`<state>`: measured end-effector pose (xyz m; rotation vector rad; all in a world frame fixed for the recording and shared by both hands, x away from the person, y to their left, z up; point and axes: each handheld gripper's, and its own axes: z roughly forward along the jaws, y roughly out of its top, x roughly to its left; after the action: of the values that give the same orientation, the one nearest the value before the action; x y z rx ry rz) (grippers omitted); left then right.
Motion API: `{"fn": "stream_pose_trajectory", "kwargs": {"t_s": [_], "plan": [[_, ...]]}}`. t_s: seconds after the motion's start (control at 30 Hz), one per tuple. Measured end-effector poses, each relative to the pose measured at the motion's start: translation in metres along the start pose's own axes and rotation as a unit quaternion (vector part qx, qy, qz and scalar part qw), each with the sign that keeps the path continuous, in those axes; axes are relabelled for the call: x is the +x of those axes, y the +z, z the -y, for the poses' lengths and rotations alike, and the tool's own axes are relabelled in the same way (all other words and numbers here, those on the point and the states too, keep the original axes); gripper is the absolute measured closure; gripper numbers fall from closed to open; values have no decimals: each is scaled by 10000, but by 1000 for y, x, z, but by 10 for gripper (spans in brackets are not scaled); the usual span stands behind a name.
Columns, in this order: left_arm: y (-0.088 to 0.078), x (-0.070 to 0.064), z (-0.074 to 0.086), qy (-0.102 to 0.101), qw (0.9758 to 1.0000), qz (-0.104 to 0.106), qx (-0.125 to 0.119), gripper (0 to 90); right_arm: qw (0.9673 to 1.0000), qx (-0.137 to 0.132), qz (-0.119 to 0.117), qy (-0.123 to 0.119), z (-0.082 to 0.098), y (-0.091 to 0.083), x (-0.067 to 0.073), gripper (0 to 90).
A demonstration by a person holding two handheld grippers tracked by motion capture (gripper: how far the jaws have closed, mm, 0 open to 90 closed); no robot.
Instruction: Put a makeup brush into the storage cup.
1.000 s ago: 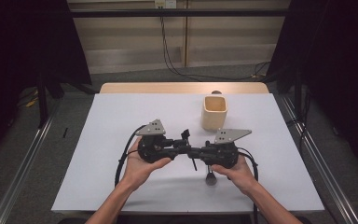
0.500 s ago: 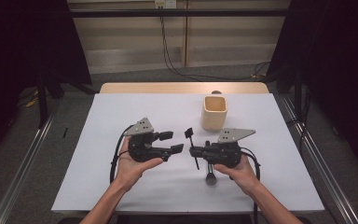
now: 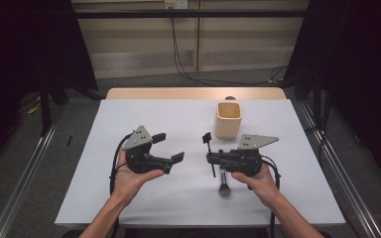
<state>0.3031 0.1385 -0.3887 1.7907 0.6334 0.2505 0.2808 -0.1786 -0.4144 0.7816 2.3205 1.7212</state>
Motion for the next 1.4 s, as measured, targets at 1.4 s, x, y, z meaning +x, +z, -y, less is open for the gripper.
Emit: {"fn": "stream_pose_trajectory", "kwargs": {"t_s": [1.4], "plan": [[-99,27,72,-258,9916,-1205,-395,42,9973,-352,648,-61,-23,-17,-24,861]]}}
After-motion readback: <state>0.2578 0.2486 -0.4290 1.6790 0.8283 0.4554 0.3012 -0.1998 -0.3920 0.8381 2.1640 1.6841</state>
